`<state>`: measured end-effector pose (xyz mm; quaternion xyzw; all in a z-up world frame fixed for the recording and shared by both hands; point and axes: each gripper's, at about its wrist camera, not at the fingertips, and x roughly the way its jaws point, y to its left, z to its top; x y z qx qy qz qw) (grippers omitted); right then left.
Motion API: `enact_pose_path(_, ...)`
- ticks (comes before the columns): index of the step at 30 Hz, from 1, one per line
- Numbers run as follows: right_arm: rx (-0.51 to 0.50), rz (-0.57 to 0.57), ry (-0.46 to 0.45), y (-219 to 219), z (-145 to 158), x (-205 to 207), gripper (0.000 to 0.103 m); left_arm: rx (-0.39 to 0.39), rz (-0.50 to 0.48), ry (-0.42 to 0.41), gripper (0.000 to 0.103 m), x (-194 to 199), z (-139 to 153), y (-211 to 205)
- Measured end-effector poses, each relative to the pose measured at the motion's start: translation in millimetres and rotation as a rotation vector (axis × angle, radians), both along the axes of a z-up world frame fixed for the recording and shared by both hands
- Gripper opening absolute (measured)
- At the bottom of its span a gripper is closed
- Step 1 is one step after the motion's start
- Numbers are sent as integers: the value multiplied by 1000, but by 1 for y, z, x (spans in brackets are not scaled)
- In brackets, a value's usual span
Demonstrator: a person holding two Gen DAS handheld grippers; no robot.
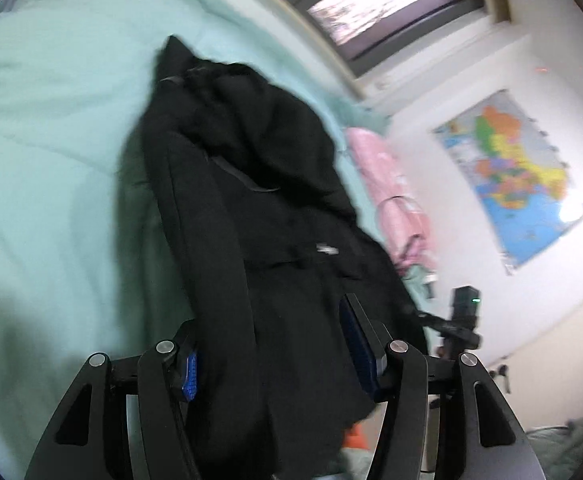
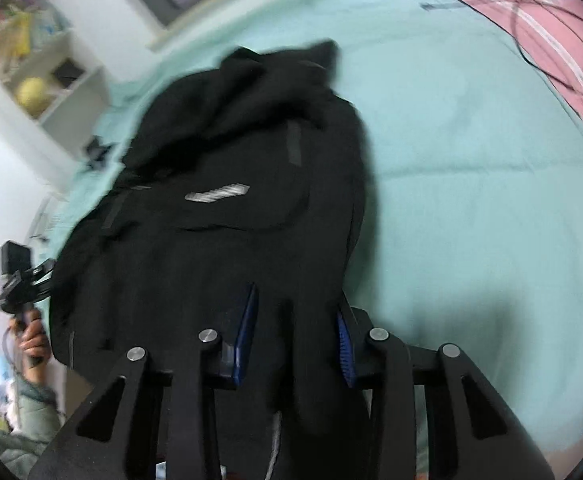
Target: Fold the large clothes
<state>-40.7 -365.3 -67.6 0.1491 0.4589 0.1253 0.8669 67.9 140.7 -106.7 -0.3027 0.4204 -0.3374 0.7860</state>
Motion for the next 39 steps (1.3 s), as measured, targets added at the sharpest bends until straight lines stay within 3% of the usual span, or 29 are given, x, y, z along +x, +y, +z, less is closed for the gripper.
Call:
enact_pose_path(1, 18, 9, -4, 1, 2, -2, 41, -15, -4, 2, 59, -2, -1, 0)
enact_pose_path(3, 62, 29, 26, 2, -6, -3, 41, 27, -8, 34, 59, -8, -12, -2)
enact_pose_path(7, -41, -6, 125, 6, -39, -16, 41, 153, 12, 122, 59, -38, -45, -8)
enact_pose_path(11, -56, 24, 156, 12, -51, -37, 46, 233, 21, 136, 59, -66, -56, -15)
enact_pose_path(12, -62, 35, 158, 16, -53, -43, 46, 260, 30, 129, 55, -71, -57, -17)
enact_pose_path(13, -80, 40, 159, 21, -55, -47, 45, 290, 55, 120, 36, -75, -57, -18)
enact_pose_path(15, -129, 22, 138, 27, -51, -50, 30, 309, 91, 116, 16, -77, -53, -17)
enact_pose_path(16, -135, 19, 118, 29, -44, -52, 18, 285, 109, 108, 12, -78, -47, -13)
enact_pose_path(20, -92, 6, 22, 26, 1, -57, 16, 167, 156, 11, 12, -80, -3, 4)
enact_pose_path(24, -8, -19, -66, 13, 54, -47, 16, 57, 172, -48, 12, -54, 37, 19)
enact_pose_path(30, 25, -71, -201, -1, 124, 4, 16, 21, 200, -124, 13, 26, 92, 24)
enact_pose_path(36, 35, -116, -236, 4, 156, 97, 15, 97, 261, -139, 14, 116, 115, 7)
enact_pose_path(39, 29, -163, -227, 10, 153, 155, 16, 196, 315, -149, 18, 172, 110, -5)
